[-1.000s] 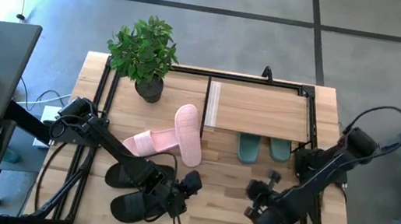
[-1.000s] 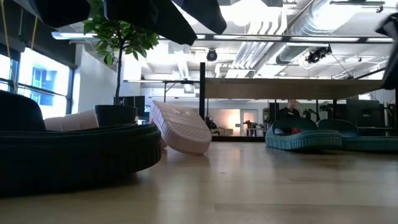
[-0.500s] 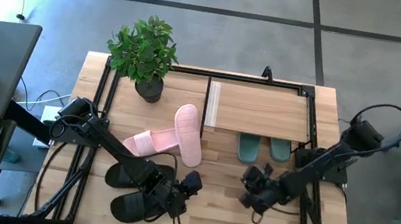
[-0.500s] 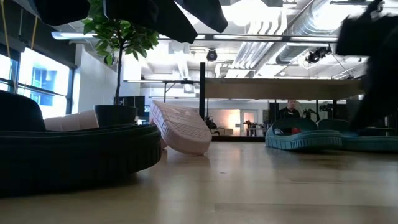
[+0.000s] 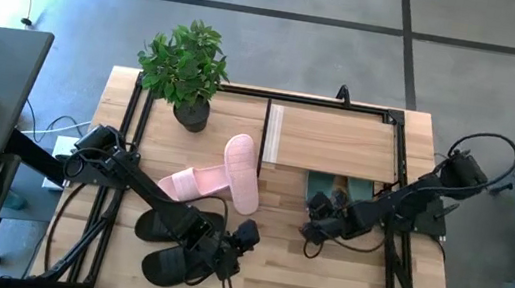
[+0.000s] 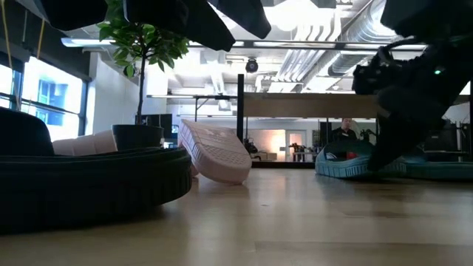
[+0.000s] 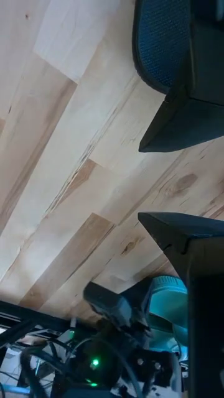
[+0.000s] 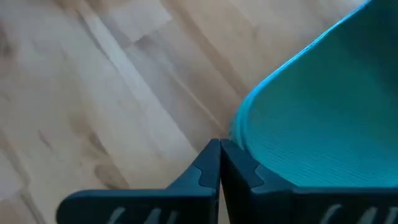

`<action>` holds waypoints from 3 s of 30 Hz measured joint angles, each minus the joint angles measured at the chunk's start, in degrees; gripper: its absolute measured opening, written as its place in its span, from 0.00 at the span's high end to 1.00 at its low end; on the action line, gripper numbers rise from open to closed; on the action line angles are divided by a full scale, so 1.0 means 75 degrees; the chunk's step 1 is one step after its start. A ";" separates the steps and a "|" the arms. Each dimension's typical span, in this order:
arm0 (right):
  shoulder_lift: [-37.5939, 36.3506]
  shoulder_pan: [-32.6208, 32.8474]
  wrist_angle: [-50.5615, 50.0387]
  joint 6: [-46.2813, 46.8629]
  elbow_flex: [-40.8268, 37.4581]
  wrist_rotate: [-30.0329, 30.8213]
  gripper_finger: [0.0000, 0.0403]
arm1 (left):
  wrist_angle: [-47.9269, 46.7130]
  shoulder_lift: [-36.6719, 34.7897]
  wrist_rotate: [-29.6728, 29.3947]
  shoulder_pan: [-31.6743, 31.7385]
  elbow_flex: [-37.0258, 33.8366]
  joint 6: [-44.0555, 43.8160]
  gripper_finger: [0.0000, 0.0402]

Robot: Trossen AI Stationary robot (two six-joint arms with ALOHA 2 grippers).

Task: Pick and place slides into the shelf
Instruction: Adjust the green slides

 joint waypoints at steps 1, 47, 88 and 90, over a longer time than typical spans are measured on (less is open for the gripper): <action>-0.0003 -0.0031 0.0001 0.0026 -0.0015 0.0027 1.00 | -0.0002 -0.0001 0.0000 0.0000 0.0000 0.0000 0.63; 0.3780 -0.0436 -0.1502 -0.0848 0.3563 0.3480 1.00 | -0.0023 0.0000 -0.0003 -0.0003 0.0000 -0.0201 0.63; 0.4494 -0.1443 0.0763 0.5613 0.2963 0.5204 1.00 | -0.0191 0.0000 -0.0003 -0.0006 0.0000 -0.0211 0.63; 0.4494 -0.1527 0.0811 0.5610 0.2963 0.5213 1.00 | -0.0189 0.0000 -0.0003 -0.0006 0.0000 -0.0241 0.63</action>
